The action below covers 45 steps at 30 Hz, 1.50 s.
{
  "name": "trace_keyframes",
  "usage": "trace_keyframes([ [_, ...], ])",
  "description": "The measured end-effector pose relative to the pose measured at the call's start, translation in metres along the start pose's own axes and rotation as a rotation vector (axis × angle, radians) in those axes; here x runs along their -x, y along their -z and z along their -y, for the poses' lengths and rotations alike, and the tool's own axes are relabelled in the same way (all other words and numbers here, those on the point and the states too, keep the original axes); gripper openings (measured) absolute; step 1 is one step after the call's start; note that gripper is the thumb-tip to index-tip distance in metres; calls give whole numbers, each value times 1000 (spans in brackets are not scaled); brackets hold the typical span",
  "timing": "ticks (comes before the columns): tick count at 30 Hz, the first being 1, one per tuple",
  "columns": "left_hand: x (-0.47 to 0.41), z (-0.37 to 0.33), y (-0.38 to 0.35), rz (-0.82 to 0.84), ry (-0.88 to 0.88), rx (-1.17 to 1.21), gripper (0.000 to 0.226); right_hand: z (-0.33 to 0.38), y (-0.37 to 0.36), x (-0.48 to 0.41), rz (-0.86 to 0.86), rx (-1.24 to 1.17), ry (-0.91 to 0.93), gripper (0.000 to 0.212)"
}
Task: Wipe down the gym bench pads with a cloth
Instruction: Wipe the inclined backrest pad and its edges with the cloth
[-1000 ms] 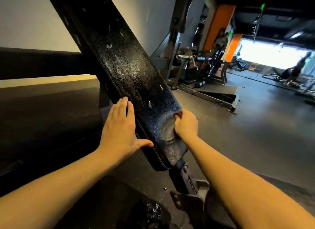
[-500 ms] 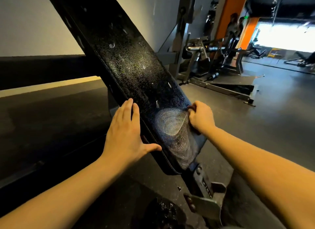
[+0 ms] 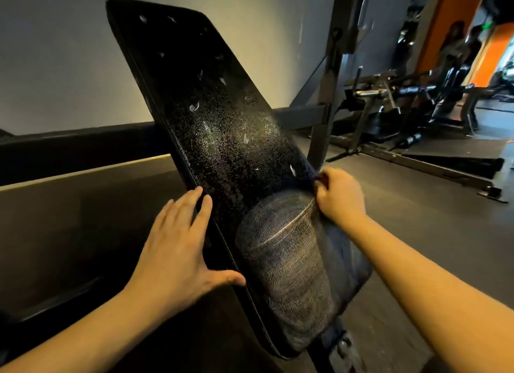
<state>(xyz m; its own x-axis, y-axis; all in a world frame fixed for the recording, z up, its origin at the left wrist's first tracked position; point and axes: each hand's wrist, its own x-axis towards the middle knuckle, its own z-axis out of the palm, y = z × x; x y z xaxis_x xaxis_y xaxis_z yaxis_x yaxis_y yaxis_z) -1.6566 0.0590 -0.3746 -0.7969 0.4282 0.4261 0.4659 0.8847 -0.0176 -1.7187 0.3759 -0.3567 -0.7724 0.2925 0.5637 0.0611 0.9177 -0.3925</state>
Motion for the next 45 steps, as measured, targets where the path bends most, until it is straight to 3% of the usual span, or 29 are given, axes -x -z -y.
trace_keyframes([
  [2,2,-1,6,12,11,2,146,42,-8,-15,-42,-63,1,15],
  [5,1,-1,13,13,5,6,142,101,-11,43,33,-160,304,15],
  [7,-1,0,16,13,-11,-5,142,96,1,99,157,-196,561,19],
  [9,-6,1,18,23,-19,-12,145,58,12,124,220,-198,657,23],
  [12,-8,2,17,12,-20,11,148,10,10,85,76,-112,421,24],
  [14,-6,2,14,9,-29,37,147,10,2,29,-16,-56,124,20],
  [16,-7,4,13,0,-29,61,147,33,-7,-14,-69,-55,-29,20],
  [18,-6,6,11,-6,-34,76,145,76,-15,-22,-103,-81,-3,20],
  [21,-7,10,8,-20,-43,76,143,130,-17,41,-37,-199,286,17],
  [23,-7,11,6,-23,-49,78,142,121,-5,100,89,-278,485,19],
  [25,-7,11,4,-32,-56,89,141,73,6,132,148,-253,526,24],
  [29,-6,9,4,-36,-48,130,142,-19,14,92,-21,-5,52,18],
  [31,-5,7,4,-38,-47,131,142,-21,9,52,-56,17,-151,17],
  [33,-5,7,6,-21,-40,133,143,7,0,27,-98,13,-217,18],
  [35,-6,7,6,-24,-30,141,145,52,-7,33,-102,-61,-115,15],
  [37,-6,8,5,-32,-31,133,145,88,-6,77,-12,-171,183,12],
  [39,-6,8,5,-40,-29,138,144,81,4,129,148,-257,455,17],
  [40,-6,7,6,-36,-27,147,144,60,10,141,180,-251,504,20],
  [42,-6,5,7,-20,-22,159,143,8,16,129,71,-125,351,21],
  [45,-5,4,7,-22,-22,161,143,-33,10,67,-69,41,-115,20],
])
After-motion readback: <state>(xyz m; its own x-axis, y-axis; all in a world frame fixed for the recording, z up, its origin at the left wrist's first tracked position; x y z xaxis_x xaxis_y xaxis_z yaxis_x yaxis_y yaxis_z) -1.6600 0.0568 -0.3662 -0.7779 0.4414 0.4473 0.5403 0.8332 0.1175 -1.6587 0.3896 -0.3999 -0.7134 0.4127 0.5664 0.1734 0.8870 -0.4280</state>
